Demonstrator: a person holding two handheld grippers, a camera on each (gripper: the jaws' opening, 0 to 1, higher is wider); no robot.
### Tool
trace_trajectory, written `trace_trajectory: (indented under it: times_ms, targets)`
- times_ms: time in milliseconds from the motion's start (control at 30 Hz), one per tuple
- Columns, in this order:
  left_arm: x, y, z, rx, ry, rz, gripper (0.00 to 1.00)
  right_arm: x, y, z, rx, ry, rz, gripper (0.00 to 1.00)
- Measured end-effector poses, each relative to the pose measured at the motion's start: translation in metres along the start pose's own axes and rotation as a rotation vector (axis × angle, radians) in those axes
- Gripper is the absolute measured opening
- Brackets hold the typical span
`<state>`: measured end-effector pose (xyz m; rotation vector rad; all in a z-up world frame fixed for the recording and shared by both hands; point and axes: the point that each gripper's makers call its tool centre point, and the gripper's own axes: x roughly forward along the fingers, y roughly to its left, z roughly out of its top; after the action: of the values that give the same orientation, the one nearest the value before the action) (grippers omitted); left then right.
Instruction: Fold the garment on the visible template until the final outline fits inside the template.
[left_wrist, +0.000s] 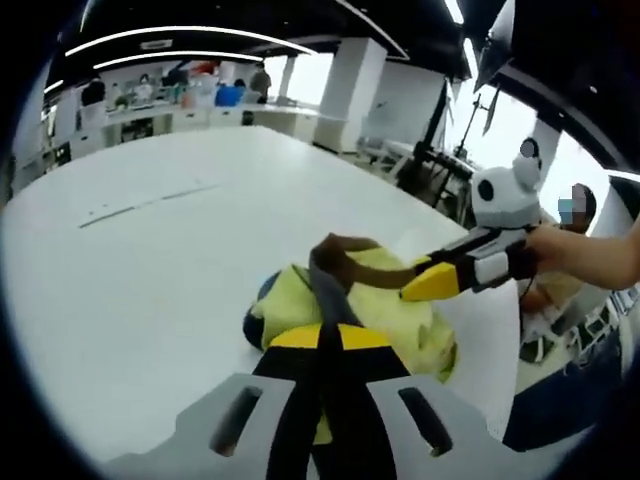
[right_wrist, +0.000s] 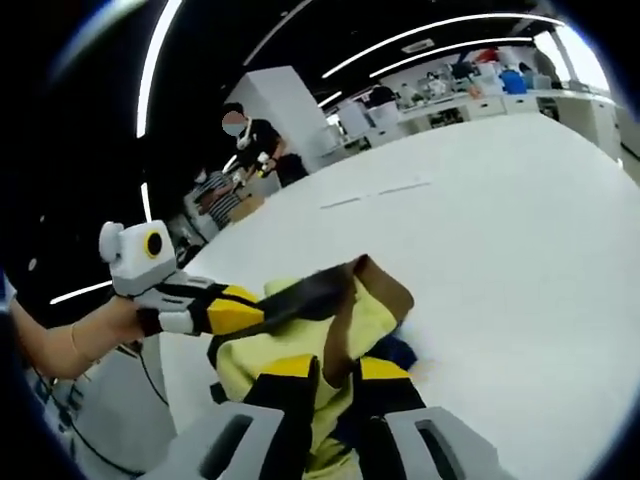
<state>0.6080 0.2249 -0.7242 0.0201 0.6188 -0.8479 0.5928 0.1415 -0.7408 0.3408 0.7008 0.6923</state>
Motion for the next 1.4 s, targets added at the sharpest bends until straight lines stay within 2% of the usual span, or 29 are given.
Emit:
trace_trajectory:
  times_ms: [167, 467, 633, 767, 1000, 1233, 1400]
  targets:
    - [-0.005, 0.001, 0.007, 0.031, -0.022, 0.036, 0.01, -0.002, 0.005, 0.007, -0.002, -0.032, 0.006, 0.0]
    - [-0.024, 0.001, 0.021, 0.128, -0.047, 0.105, 0.0, -0.011, 0.023, 0.039, -0.034, -0.139, 0.031, 0.0]
    - [-0.034, 0.004, 0.022, 0.169, -0.04, 0.143, 0.0, -0.014, 0.05, 0.061, -0.103, -0.198, 0.087, 0.0]
    - [-0.041, 0.006, 0.018, 0.207, -0.022, 0.171, 0.0, -0.011, 0.072, 0.07, -0.149, -0.211, 0.127, 0.0]
    - [-0.054, 0.01, 0.006, 0.242, 0.01, 0.211, 0.0, 0.002, 0.107, 0.069, -0.235, -0.187, 0.184, 0.0]
    - [-0.064, 0.015, -0.011, 0.16, 0.008, 0.233, 0.0, 0.018, 0.124, 0.051, -0.266, -0.132, 0.223, 0.0]
    - [-0.067, 0.016, -0.019, 0.129, 0.008, 0.234, 0.0, 0.026, 0.126, 0.037, -0.284, -0.086, 0.228, 0.0]
